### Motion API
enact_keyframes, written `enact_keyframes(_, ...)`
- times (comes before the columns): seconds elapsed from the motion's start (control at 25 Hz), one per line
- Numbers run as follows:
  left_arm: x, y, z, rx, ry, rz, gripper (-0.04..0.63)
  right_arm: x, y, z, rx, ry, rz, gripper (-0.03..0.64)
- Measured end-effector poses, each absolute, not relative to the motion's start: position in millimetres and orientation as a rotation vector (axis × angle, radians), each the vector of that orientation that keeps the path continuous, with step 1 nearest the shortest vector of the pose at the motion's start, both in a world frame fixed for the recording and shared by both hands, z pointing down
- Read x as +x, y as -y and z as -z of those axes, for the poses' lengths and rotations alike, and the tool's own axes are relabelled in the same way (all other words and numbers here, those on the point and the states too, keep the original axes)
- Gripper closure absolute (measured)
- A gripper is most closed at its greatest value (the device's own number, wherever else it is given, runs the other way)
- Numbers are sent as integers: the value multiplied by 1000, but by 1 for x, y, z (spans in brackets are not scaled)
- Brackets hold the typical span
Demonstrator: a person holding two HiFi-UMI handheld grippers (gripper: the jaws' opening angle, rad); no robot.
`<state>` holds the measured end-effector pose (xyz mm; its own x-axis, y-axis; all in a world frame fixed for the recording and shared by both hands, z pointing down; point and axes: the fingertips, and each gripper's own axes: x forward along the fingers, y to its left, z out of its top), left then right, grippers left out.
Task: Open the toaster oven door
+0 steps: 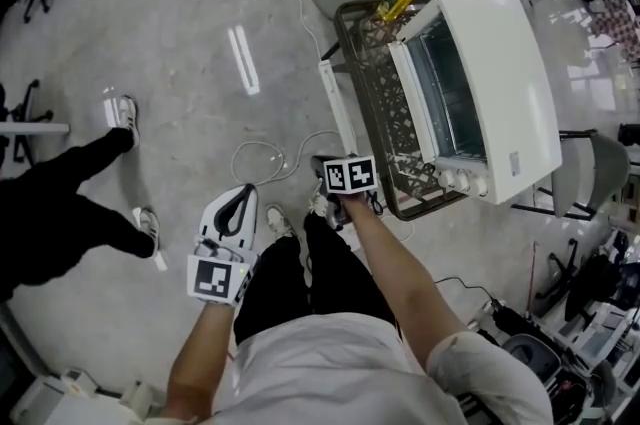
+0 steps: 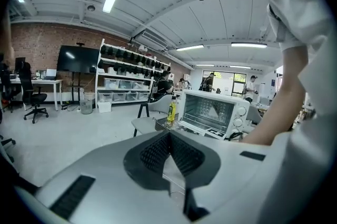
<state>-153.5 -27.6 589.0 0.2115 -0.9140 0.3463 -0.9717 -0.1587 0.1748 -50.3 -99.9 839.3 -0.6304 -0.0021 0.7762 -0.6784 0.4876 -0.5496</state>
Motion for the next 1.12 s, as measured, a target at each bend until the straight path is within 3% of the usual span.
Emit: enact_keyframes(1.12, -180, -12, -501, 2322, 1795, -125, 578, -16, 129, -703, 989, 2237, -1070, 595)
